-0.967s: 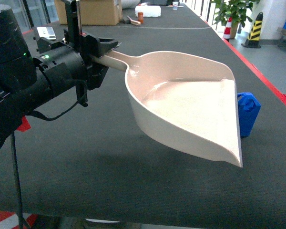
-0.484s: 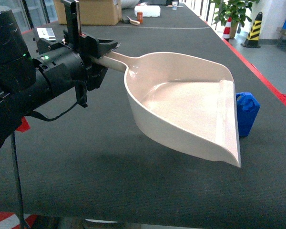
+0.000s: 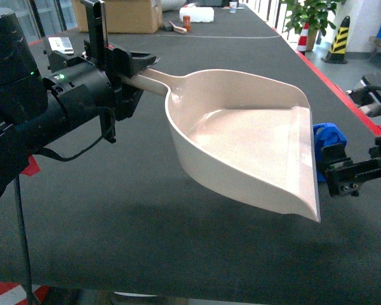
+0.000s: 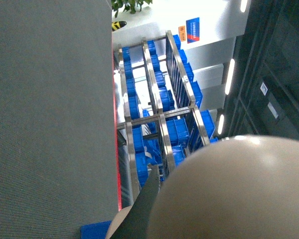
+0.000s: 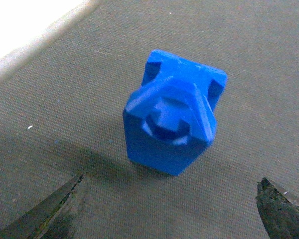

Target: Place part in tray to right shelf

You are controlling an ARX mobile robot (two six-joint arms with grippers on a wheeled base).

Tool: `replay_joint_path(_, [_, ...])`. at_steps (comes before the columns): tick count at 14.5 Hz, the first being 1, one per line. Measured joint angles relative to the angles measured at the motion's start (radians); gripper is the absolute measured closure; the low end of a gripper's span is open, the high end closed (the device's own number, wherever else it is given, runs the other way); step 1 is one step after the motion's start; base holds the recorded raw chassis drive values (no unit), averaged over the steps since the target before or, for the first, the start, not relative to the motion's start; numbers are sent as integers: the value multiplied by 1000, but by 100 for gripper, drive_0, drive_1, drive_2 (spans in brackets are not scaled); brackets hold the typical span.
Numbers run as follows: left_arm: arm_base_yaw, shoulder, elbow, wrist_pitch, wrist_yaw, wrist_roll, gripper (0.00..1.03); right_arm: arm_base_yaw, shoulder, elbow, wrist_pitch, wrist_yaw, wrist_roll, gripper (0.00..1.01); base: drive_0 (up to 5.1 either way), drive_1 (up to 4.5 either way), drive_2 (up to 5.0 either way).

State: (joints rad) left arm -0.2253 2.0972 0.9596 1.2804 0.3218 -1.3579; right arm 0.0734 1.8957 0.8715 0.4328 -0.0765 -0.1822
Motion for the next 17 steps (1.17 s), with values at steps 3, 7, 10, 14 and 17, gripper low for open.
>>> replay_joint_path(3, [0,0,0,0,-2,1,90,10,31,40,-20,2,1,3,0,0,0])
replay_joint_path(7, [2,0,0,0,-14,8,90,15,77,89,-32,8,9,3,0,0,0])
replay_joint_path(10, [0,0,0,0,-3,3,90,10,105,73,73,51,69,54,0,0,0])
replay_joint_path(14, [0,0,-1,0,-3,3,90,294,-388,-45,-53,-105,491,55,0,0,0])
replay_joint_path(17, [3,0,-1,-1,-3,5,90,364,-268,20,-25,-27,622,22,0,0,0])
